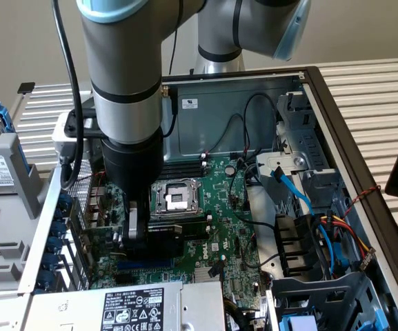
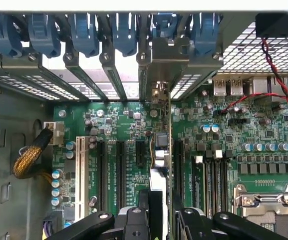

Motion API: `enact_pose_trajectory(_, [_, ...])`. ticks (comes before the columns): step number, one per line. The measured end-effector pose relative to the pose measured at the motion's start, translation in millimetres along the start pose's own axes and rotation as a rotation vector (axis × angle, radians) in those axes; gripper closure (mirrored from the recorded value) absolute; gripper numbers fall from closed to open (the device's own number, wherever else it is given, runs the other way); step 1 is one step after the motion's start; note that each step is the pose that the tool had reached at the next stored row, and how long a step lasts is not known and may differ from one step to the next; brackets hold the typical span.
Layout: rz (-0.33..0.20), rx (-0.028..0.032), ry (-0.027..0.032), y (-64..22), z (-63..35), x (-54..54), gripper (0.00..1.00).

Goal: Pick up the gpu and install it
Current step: 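Insert the gpu into the slot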

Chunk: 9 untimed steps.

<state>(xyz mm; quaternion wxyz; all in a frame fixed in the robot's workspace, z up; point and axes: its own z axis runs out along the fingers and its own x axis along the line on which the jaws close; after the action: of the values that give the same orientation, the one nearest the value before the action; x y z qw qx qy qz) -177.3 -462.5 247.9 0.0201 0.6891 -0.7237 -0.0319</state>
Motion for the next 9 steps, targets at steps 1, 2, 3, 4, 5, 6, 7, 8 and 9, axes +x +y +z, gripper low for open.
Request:
enact_pose_trajectory(1, [0.0,-0.0001,0.0007,0.0,0.2,0.0,0.73])
enact_pose_trajectory(2, [0.0,0.0,0.0011,0.0,0.5,0.0,0.73])
enact_pose_trajectory(3, [0.0,0.0,0.0017,-0.1,0.8,0.0,0.73])
enact_pose_trajectory(4, [0.0,-0.0001,0.0021,0.0,1.0,0.0,0.73])
enact_pose_trajectory(5, [0.0,-0.0002,0.0023,0.1,1.1,0.0,0.73])
enact_pose_trajectory(6, [0.0,-0.0001,0.0024,0.2,1.3,0.0,0.73])
enact_pose_trajectory(7, [0.0,0.0,0.0026,0.3,1.6,0.0,0.73])
enact_pose_trajectory(8, [0.0,0.0,0.0027,0.3,1.7,0.0,0.73])
enact_pose_trajectory(9, [0.0,0.0,0.0028,0.4,1.8,0.0,0.73])
